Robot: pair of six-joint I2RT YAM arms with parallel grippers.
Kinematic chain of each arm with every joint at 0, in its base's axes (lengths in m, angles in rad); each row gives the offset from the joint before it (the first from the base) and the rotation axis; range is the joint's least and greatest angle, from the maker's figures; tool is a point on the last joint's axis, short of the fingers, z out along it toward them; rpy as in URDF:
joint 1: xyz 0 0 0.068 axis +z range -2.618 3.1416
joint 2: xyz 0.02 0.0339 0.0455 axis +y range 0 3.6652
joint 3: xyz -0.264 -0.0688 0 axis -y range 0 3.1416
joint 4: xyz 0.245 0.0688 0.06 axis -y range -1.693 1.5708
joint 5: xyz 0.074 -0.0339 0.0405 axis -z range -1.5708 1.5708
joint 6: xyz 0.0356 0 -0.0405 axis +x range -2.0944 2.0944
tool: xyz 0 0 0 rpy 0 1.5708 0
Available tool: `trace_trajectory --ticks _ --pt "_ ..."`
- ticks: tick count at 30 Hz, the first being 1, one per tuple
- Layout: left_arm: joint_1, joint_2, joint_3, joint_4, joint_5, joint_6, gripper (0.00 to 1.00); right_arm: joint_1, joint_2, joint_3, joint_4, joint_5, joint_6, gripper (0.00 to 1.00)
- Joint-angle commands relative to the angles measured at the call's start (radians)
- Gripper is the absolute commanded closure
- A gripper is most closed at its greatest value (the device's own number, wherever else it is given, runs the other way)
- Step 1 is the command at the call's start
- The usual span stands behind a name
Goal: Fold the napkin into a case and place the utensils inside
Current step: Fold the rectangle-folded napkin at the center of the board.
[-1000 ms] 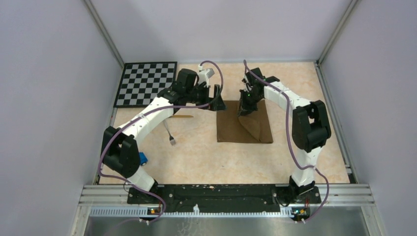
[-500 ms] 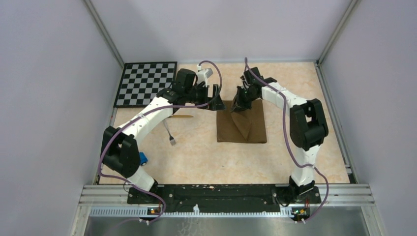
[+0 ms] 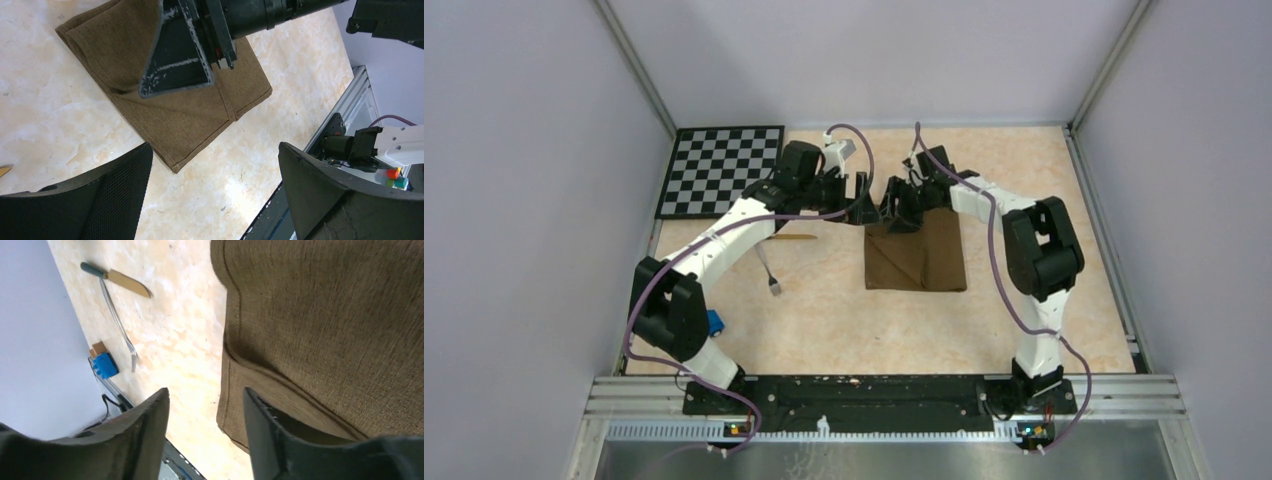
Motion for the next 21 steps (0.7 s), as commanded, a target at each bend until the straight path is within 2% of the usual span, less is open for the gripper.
trace_trajectory --ticks 1,5,10,12,21 --pt "0.007 -0.047 -0.01 0.038 -0.018 0.008 0.01 -0.034 -0.099 -0.061 0.124 -0.08 -0.003 0.37" --pt "0.008 -0.043 -0.015 0.046 -0.015 0.009 0.01 -0.105 -0.209 -0.145 0.107 -0.111 -0.07 0.33" --pt "0.008 -0.026 -0.023 0.055 0.003 -0.004 0.01 -0.217 -0.31 -0.367 0.133 -0.161 -0.142 0.33" --pt "0.007 -0.024 -0.025 0.06 0.009 -0.01 0.01 -0.237 -0.338 -0.452 0.198 -0.196 -0.129 0.33" --pt "-0.005 -0.05 -0.049 0.047 0.023 -0.041 0.01 -0.245 -0.279 -0.57 0.357 -0.227 -0.1 0.34"
